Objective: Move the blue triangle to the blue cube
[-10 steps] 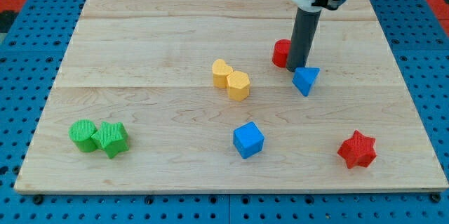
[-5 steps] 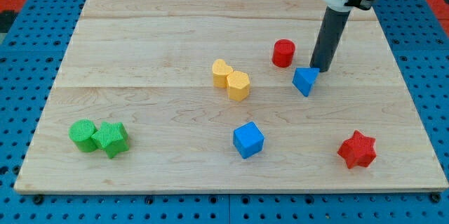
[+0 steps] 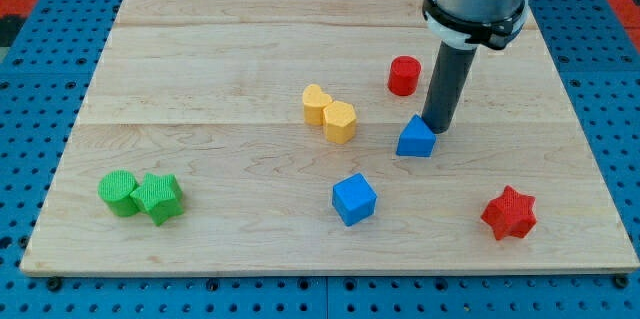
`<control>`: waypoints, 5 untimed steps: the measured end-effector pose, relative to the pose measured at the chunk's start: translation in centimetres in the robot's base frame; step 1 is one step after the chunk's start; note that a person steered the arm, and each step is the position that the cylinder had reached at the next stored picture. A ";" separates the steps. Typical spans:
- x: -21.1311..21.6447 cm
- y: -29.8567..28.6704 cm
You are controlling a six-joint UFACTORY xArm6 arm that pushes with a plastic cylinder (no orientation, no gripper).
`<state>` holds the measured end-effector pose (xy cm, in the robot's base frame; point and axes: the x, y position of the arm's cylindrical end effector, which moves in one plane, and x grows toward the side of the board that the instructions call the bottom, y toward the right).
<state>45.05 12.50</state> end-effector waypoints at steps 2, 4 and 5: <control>2.1 -7.0; 4.8 -9.7; 4.8 -9.7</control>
